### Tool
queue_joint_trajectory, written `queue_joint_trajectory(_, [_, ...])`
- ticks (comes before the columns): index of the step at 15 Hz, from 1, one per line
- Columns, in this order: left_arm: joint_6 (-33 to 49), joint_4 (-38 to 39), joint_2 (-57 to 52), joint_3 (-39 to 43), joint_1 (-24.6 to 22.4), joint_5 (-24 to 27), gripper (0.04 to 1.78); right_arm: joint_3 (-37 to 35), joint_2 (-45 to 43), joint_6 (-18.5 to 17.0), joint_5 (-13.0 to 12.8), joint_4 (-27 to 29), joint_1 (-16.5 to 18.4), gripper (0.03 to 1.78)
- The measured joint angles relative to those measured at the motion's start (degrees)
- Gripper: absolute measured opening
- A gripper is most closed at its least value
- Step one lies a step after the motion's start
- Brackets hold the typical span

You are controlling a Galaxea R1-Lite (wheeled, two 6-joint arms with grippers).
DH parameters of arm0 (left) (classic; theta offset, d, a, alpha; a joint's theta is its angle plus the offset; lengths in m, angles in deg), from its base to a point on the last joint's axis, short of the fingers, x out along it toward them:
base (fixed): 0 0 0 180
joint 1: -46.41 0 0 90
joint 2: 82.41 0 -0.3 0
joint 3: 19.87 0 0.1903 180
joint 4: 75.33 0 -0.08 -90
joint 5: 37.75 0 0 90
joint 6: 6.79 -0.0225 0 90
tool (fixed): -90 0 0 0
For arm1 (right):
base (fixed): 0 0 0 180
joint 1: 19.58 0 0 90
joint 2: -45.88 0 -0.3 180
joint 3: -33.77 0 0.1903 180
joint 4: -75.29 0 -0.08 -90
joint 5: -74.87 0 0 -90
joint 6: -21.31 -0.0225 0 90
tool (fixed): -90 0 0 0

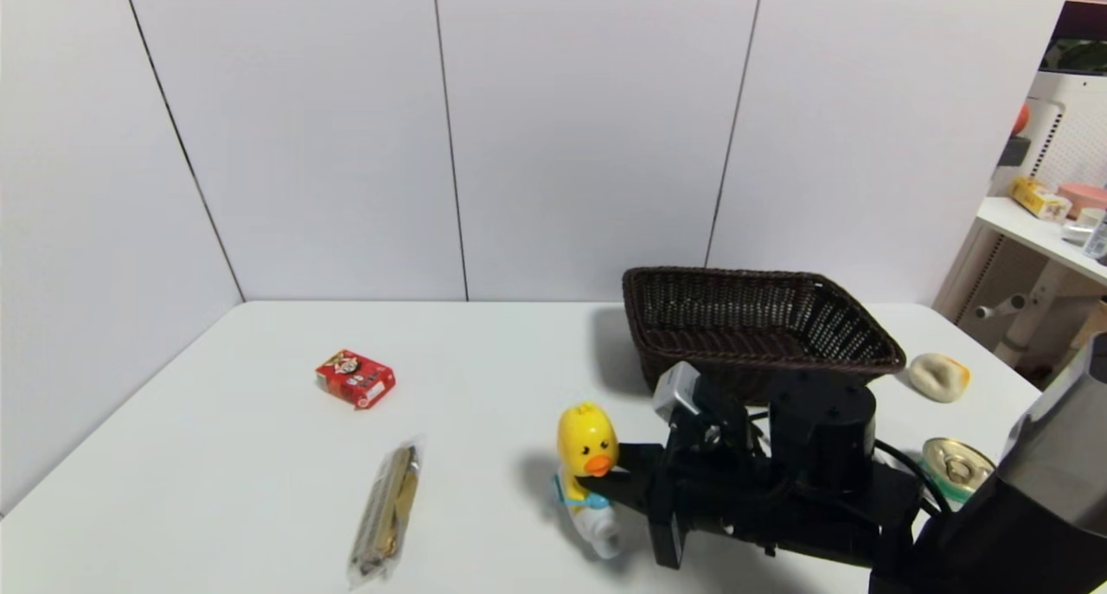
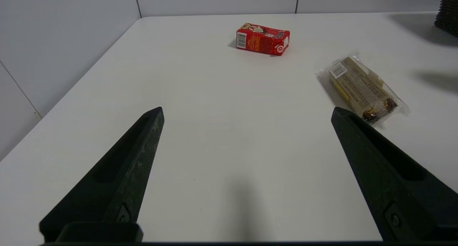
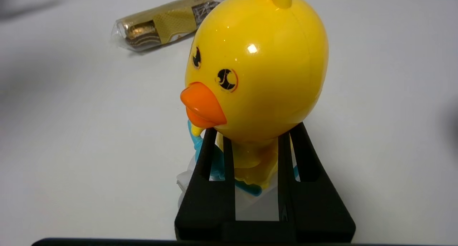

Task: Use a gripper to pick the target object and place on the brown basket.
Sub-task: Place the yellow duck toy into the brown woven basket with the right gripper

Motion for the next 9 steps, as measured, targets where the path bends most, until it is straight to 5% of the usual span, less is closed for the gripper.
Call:
queue_joint_trajectory(5, [0.0, 0.0, 0.0, 0.0, 0.0, 0.0, 1.69, 11.4, -7.8, -2.4, -3.0, 13.8, 3.4, 0.34])
queue_joint_trajectory(9, [0.0, 0.0, 0.0, 0.0, 0.0, 0.0, 1.69, 25.3, -12.2, -2.4, -3.7, 30.2, 14.3, 0.34])
